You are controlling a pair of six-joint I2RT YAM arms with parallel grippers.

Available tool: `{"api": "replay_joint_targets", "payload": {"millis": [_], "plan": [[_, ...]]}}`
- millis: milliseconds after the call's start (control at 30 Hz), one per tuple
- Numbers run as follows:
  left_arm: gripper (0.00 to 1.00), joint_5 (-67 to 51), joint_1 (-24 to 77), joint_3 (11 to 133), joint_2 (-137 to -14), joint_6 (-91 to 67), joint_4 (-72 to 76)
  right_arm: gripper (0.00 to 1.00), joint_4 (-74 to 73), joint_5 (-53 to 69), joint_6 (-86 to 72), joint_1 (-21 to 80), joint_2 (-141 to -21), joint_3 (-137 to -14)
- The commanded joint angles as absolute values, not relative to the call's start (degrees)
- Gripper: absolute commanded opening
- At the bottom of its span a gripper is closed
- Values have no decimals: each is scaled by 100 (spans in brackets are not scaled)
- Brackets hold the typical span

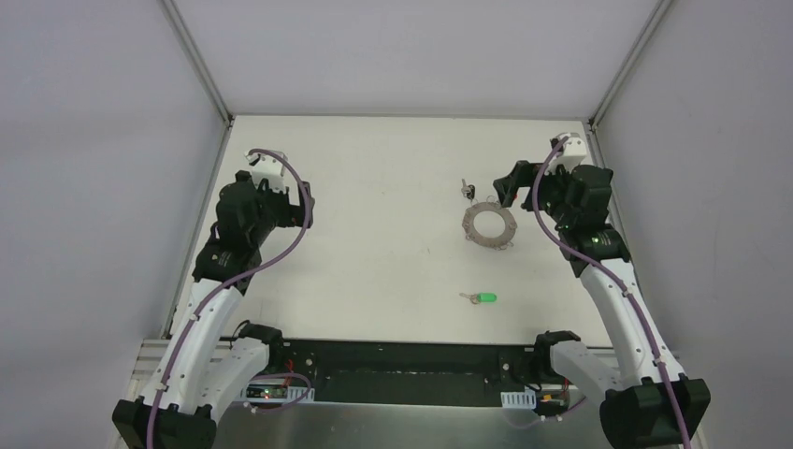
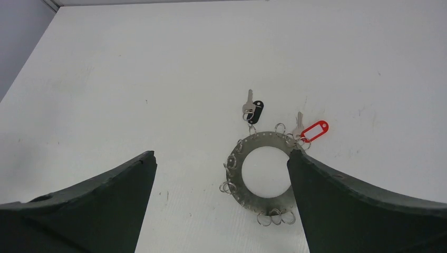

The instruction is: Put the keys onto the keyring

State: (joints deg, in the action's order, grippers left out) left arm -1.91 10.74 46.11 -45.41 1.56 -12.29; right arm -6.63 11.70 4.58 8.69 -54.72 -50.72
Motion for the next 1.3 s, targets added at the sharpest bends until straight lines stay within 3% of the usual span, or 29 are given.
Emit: {"api": "replay_joint_targets", "payload": {"millis": [0,467,700,800,933,1267], "plan": [[99,-330,1011,4588,-4361,18,-929,100,-454,1542,448,728,-5359,-5037],[99,-919,1011,4838,-4590,78,-1311,100,-786,2624,1085,642,-5382,-4959],[99,-1806,1011,5005,-4959,282,-1716,100,-2526,3989,2642,700,-5448,-5209],[99,-2362,1011,5030,-5133,388,-1945,100,-3160,3799,3113,926,-5435,-5122],[99,-2975,1020,4941,-5306,498,-2007,100,-3377,2686,3316,1740,-5372,-4846],[99,-3049,1020,4821,-5352,653,-1974,97,-3683,1756,3624,2757,-5777,-4408]]}}
